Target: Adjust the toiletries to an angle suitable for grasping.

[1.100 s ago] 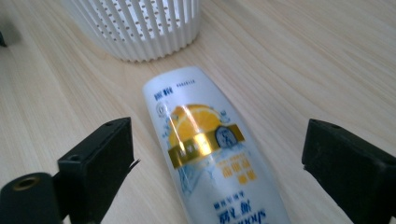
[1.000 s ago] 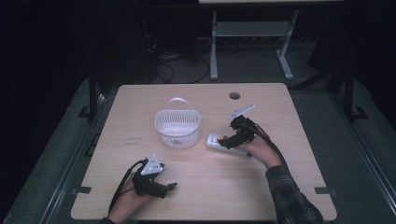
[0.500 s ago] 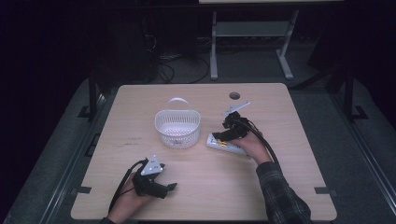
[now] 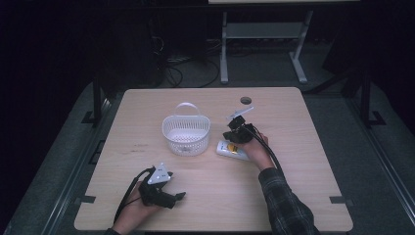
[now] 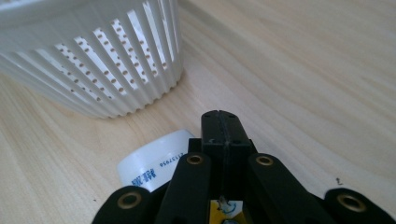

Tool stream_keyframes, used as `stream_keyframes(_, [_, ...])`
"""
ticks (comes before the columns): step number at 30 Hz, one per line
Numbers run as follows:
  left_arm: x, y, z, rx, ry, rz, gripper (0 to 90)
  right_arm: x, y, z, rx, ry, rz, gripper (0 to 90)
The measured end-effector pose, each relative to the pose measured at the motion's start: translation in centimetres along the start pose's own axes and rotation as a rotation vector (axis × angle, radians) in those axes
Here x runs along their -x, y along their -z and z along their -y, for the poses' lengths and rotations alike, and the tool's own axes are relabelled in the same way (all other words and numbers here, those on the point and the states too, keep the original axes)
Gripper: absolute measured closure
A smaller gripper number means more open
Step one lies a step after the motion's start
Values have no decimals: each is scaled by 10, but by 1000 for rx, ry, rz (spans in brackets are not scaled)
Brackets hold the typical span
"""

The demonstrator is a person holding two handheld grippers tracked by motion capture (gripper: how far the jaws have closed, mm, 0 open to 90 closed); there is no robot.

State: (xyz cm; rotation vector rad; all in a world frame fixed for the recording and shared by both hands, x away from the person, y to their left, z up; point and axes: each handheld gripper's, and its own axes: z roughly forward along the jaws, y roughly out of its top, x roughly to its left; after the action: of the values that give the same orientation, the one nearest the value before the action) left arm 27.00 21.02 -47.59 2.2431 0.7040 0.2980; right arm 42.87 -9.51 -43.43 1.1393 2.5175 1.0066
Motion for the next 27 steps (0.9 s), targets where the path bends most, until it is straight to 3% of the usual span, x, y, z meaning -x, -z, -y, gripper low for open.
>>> stream_keyframes(13, [0, 1, 0, -5, -7, 1, 128, -2, -16, -7, -70, 23, 28, 896])
stream_keyframes(27, [0, 1, 0, -4, -8, 2, 129, -12, -15, -2, -96, 47, -8, 895])
